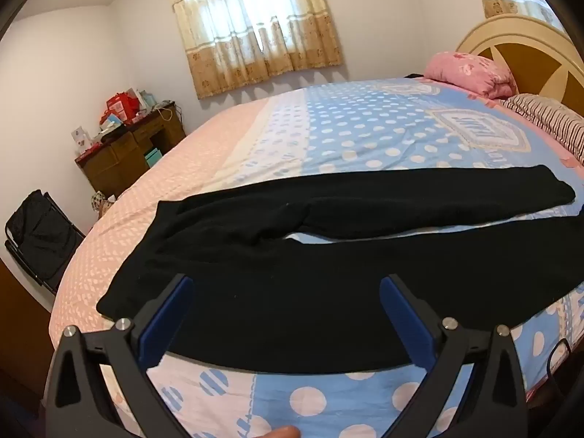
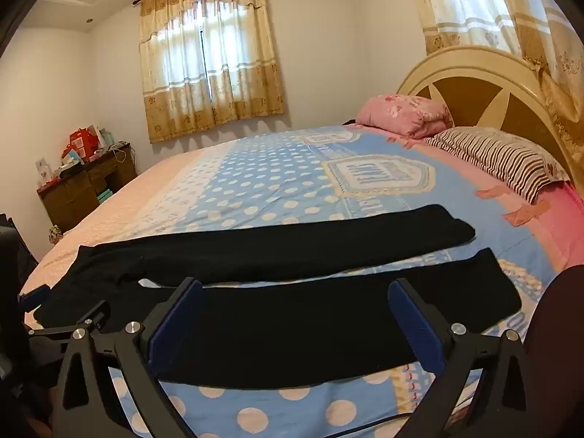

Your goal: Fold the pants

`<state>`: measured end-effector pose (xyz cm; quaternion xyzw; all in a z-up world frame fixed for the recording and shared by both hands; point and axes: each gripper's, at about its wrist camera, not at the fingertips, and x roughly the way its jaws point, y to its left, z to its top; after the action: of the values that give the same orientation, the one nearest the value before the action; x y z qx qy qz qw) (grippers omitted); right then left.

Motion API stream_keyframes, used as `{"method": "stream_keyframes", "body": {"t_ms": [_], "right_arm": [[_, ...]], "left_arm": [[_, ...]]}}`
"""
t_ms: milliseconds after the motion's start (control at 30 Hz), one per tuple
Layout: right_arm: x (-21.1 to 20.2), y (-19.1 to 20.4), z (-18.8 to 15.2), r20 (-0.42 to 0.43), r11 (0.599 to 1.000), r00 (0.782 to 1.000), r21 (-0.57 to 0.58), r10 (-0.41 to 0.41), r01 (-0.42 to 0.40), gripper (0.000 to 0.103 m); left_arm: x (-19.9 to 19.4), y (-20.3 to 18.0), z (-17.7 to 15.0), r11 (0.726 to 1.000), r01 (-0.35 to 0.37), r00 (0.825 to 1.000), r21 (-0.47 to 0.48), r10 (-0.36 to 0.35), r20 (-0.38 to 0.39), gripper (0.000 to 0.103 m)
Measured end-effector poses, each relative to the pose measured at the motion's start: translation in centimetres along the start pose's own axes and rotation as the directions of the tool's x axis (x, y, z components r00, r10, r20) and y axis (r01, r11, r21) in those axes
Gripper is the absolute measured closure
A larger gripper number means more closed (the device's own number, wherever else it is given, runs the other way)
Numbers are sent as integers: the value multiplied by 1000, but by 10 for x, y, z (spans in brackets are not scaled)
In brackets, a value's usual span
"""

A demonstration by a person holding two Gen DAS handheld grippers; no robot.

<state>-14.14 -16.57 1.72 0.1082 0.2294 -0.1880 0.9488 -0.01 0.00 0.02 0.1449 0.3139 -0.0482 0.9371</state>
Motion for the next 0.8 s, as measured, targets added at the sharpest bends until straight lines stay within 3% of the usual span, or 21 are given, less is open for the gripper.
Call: {"method": "stream_keyframes", "body": {"t_ms": [267,800], "right_arm": [[5,6,-12,-34,1000,999,-9,2,-2,1],[5,6,-9,-38,1000,999,1,-7,7,1]], "left_arm": [[-6,-17,5,1000,-12,1000,15,12,12,0],[3,-2,-6,999,36,999,-30,-36,-6,0]]}}
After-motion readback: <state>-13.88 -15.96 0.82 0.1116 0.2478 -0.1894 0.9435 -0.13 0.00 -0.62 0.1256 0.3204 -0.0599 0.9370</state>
